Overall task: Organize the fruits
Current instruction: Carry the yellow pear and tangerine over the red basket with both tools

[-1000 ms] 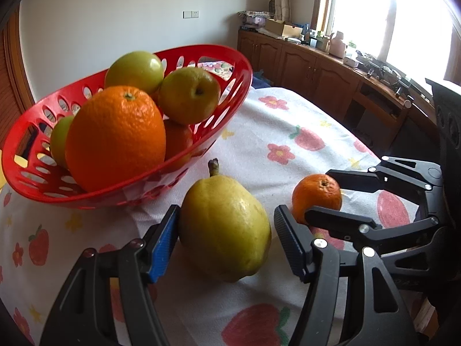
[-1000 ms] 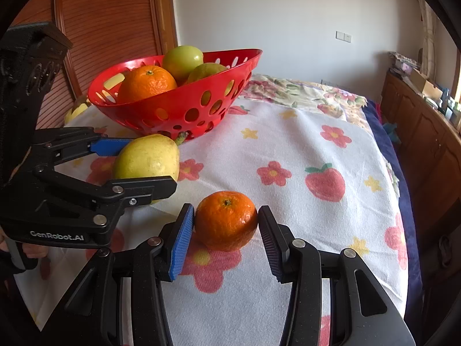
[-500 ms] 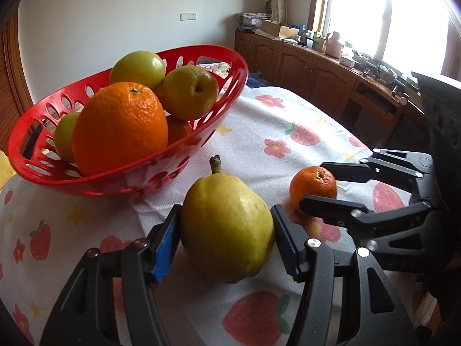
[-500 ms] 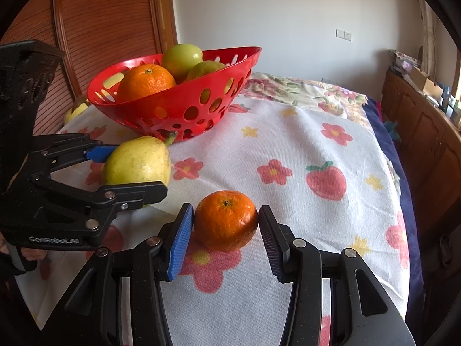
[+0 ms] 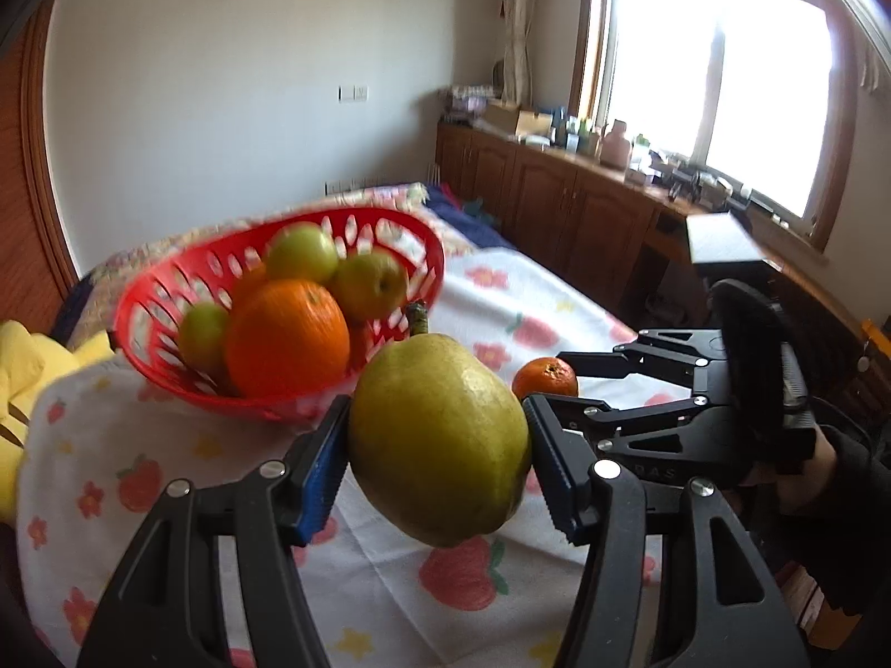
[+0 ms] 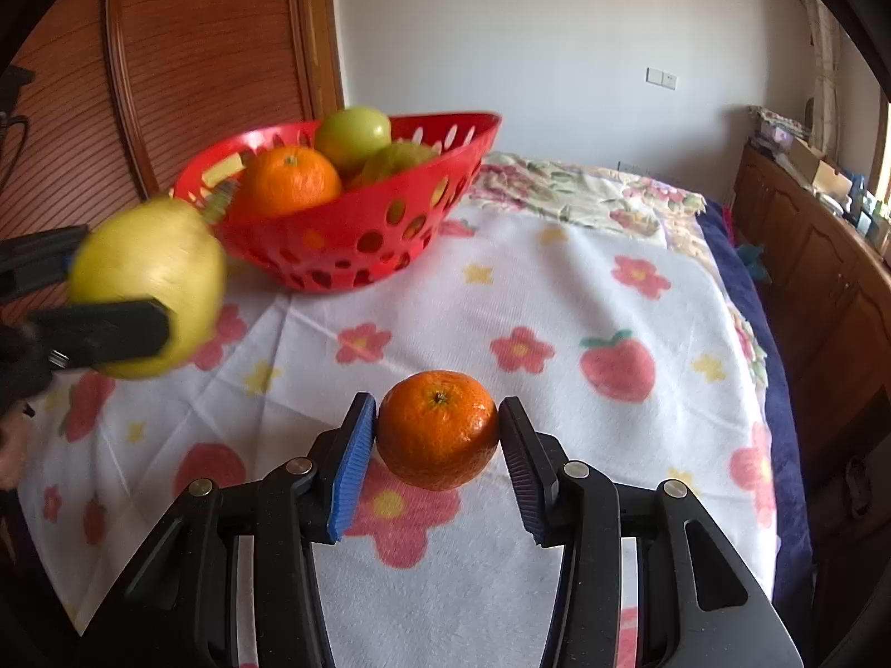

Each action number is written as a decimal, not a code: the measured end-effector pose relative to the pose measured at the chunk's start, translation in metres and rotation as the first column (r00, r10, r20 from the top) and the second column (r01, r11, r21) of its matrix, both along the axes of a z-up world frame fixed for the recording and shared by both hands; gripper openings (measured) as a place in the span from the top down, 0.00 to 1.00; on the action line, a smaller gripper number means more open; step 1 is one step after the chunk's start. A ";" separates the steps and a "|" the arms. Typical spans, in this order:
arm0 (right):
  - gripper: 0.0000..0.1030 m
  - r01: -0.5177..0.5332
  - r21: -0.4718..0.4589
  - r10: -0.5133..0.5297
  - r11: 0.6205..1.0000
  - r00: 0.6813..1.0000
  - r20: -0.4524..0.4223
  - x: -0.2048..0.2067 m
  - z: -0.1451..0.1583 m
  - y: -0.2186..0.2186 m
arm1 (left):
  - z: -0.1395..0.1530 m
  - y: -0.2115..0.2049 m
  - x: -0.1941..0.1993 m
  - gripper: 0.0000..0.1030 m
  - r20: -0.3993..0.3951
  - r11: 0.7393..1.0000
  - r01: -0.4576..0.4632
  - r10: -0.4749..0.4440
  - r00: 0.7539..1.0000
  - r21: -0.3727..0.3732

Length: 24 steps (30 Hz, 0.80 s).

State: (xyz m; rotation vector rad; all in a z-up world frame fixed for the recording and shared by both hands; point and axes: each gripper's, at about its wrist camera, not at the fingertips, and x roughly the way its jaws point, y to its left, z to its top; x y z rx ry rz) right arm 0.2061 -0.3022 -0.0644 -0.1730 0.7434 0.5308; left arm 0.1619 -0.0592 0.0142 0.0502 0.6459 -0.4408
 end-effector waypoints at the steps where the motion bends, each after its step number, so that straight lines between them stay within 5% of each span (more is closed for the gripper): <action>1: 0.55 0.004 0.000 -0.004 1.000 1.000 0.007 -0.001 0.004 -0.001 | 0.005 0.003 -0.001 0.42 0.011 1.000 -0.003 0.003 1.000 -0.002; 12: 0.55 -0.013 0.029 0.010 1.000 0.995 0.096 0.015 0.063 0.003 | 0.044 0.051 0.015 0.42 0.121 0.996 -0.091 0.087 0.989 0.026; 24: 0.55 -0.070 0.062 0.060 0.996 0.988 0.145 0.084 0.104 0.039 | 0.035 0.084 0.079 0.42 0.110 0.985 -0.171 0.167 0.980 0.032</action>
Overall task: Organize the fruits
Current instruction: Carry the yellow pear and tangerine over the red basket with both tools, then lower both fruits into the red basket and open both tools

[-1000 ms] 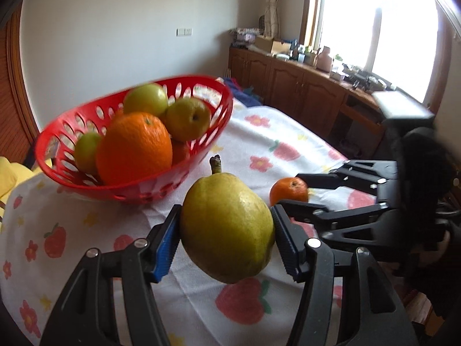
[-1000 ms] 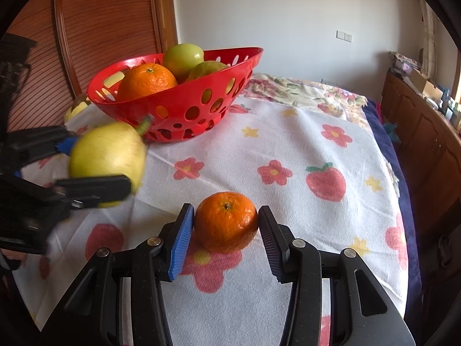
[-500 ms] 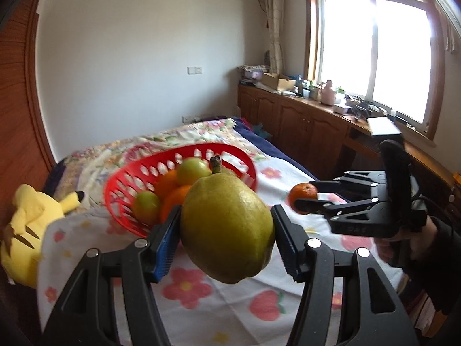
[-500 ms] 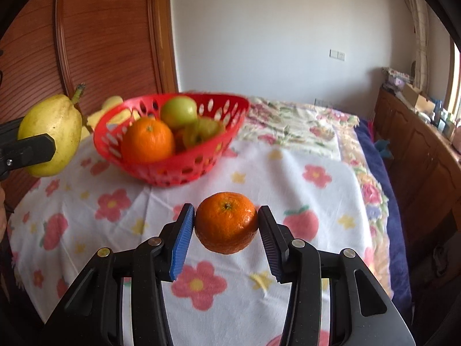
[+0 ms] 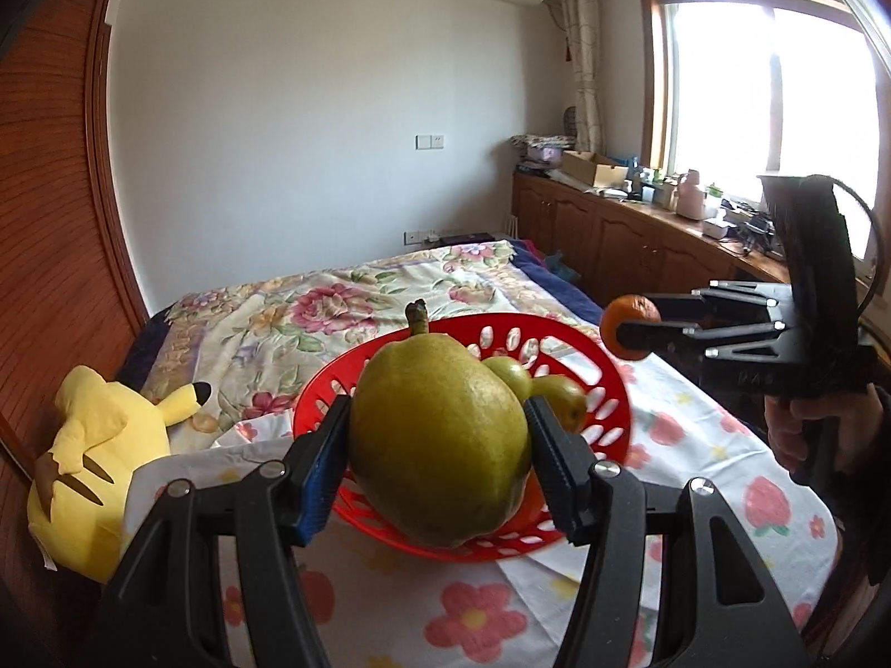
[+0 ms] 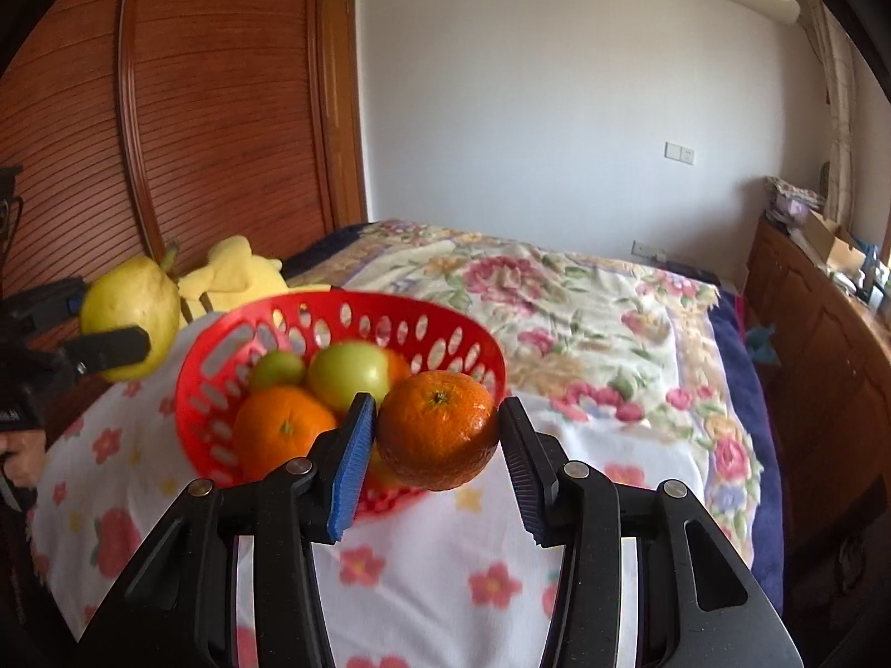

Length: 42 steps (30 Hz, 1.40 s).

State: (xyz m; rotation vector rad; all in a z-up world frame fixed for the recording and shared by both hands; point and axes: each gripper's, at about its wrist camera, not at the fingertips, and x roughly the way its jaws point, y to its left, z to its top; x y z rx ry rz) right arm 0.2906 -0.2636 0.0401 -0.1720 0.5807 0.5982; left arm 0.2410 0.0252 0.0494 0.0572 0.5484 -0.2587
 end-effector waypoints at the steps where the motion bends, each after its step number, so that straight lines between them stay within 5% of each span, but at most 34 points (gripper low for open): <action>1: 0.55 -0.005 0.000 0.005 1.000 1.000 0.002 0.004 0.000 0.003 | -0.003 0.001 0.004 0.42 -0.004 1.000 -0.004 0.004 1.000 0.000; 15: 0.55 -0.074 -0.007 0.073 0.997 0.995 -0.074 0.082 -0.029 0.047 | -0.034 0.014 0.060 0.42 -0.071 0.998 -0.055 0.056 0.996 0.010; 36: 0.52 -0.089 0.005 0.089 0.996 0.993 -0.071 0.073 -0.037 0.045 | -0.048 -0.001 0.082 0.41 -0.109 0.998 -0.051 0.054 0.993 0.035; 42: 0.52 -0.088 -0.003 0.088 0.996 0.995 -0.047 0.064 -0.037 0.046 | -0.040 0.000 0.076 0.41 -0.051 0.998 -0.058 0.059 0.997 0.031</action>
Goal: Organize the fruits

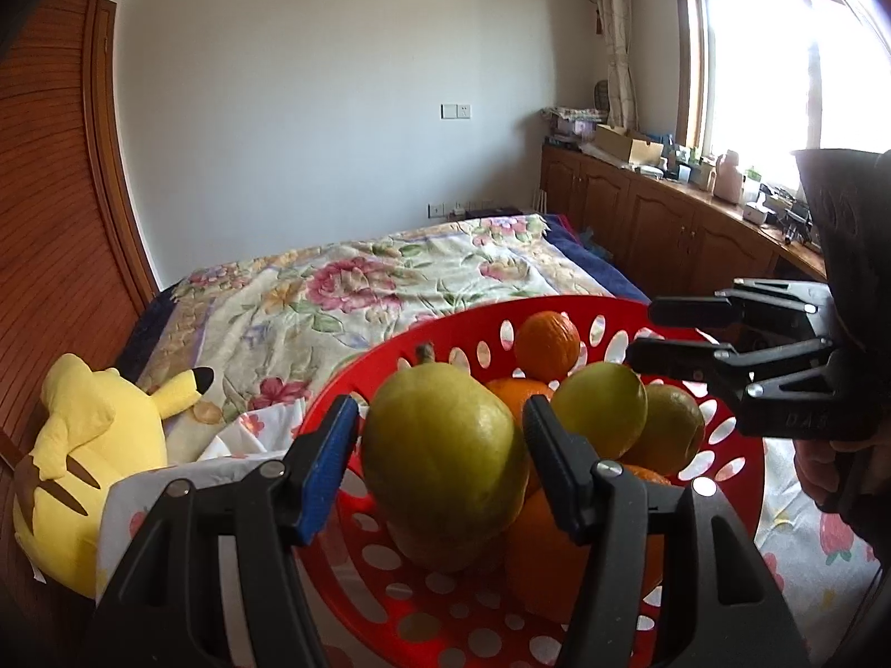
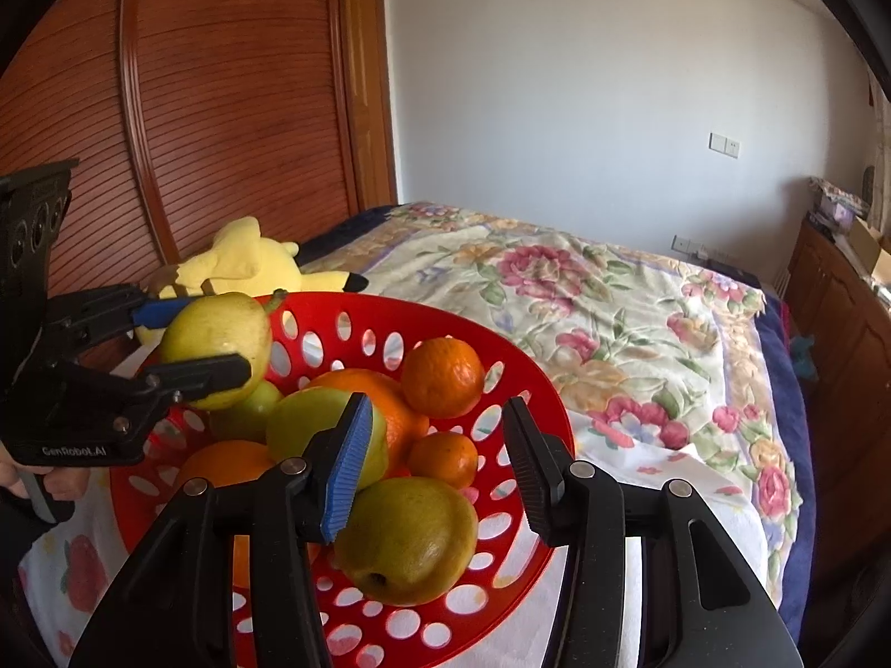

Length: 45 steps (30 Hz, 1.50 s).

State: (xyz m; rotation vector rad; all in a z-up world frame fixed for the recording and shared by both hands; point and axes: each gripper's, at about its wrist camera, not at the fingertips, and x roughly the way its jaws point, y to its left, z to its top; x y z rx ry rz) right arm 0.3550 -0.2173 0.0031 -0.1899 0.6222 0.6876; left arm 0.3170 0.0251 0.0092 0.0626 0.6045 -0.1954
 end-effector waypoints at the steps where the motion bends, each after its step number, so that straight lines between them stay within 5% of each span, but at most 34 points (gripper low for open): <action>1: 0.52 0.002 0.004 -0.002 1.000 1.000 0.001 -0.001 0.000 -0.001 | 0.001 0.001 0.000 0.40 0.000 1.000 -0.002 0.002 1.000 -0.005; 29: 0.52 0.125 0.074 -0.128 0.989 0.991 0.039 -0.092 0.010 -0.023 | 0.007 -0.002 -0.097 0.35 0.038 0.998 -0.064 0.064 0.997 -0.006; 45: 0.42 0.189 0.118 -0.196 0.975 0.980 0.046 -0.142 0.009 -0.033 | 0.013 -0.003 -0.148 0.06 0.097 0.996 -0.087 0.087 0.991 -0.003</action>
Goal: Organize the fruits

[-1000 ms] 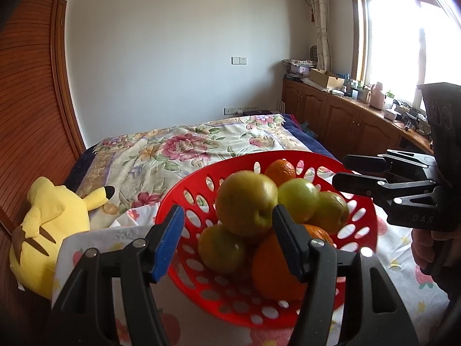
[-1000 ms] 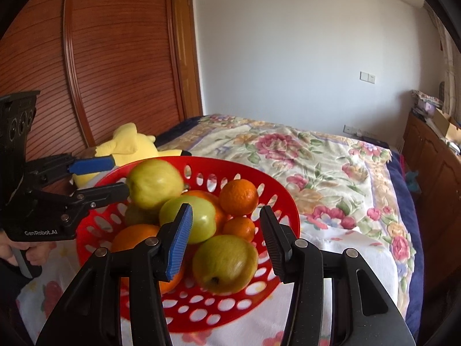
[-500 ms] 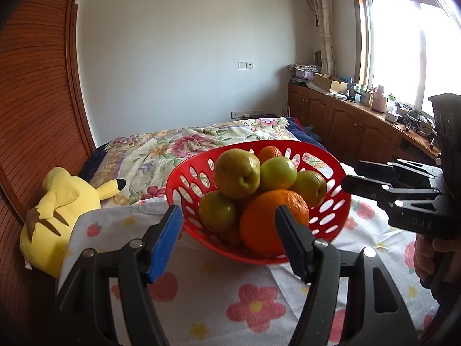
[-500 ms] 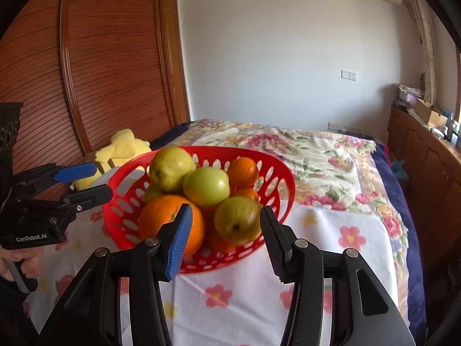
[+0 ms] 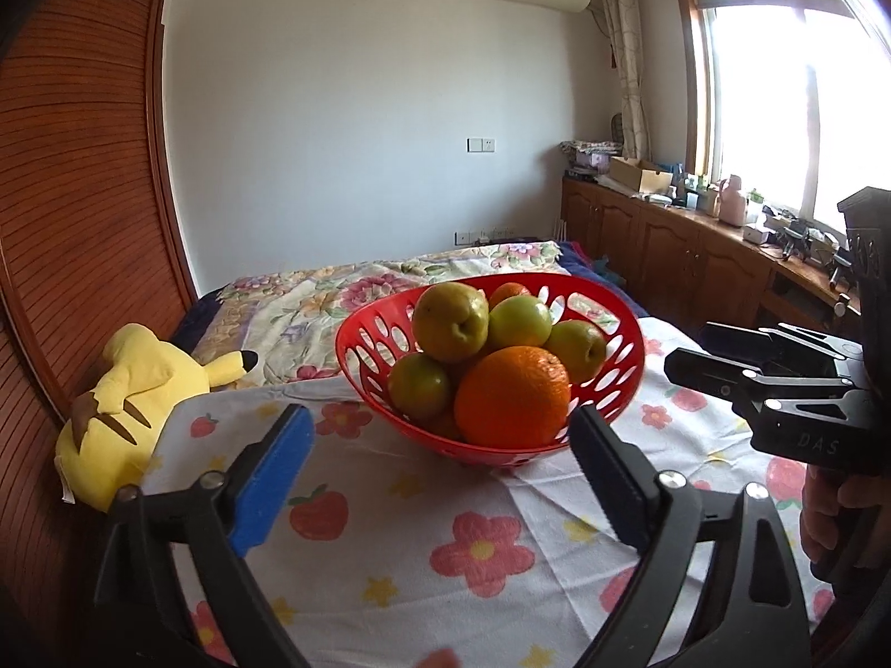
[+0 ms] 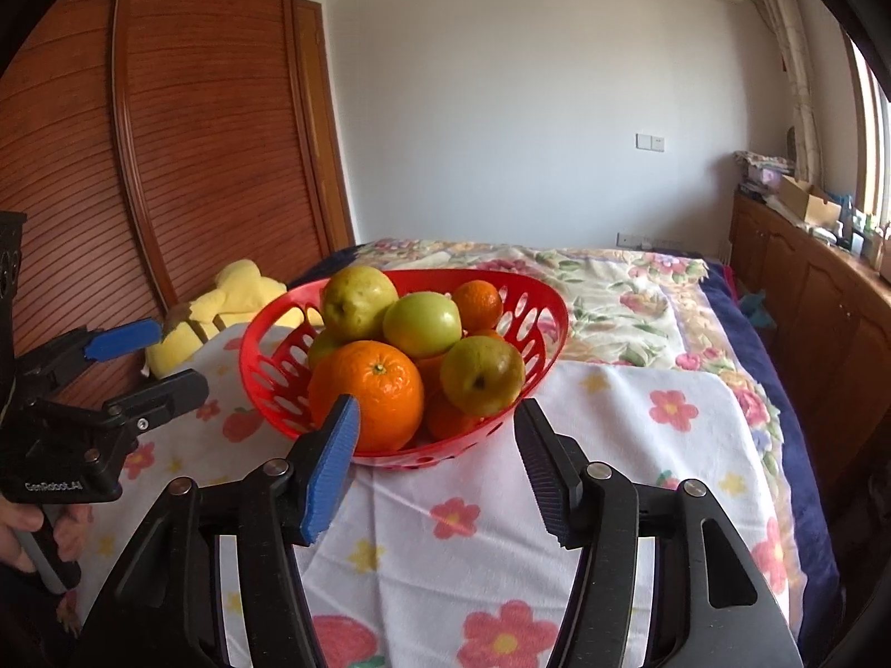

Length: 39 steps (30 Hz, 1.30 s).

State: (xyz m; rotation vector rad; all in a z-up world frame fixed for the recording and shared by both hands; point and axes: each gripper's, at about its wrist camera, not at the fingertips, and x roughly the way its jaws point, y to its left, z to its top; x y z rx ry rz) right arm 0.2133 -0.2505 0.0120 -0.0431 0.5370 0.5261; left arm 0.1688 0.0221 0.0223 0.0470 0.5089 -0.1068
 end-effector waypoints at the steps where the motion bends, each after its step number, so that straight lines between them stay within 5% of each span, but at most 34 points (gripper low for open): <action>1: 0.42 0.004 0.000 -0.004 1.000 1.000 0.006 -0.003 0.002 0.000 | 0.002 -0.001 -0.003 0.06 0.005 1.000 -0.003 0.003 1.000 0.003; 15: 0.17 0.067 0.022 -0.069 0.998 0.990 0.119 -0.053 0.031 -0.012 | 0.017 0.000 -0.049 0.06 0.072 0.998 -0.069 0.069 0.995 0.009; 39: 0.15 0.136 0.037 -0.140 0.990 0.975 0.172 -0.133 0.045 -0.032 | 0.025 0.004 -0.125 0.06 0.055 0.997 -0.064 0.067 0.996 -0.051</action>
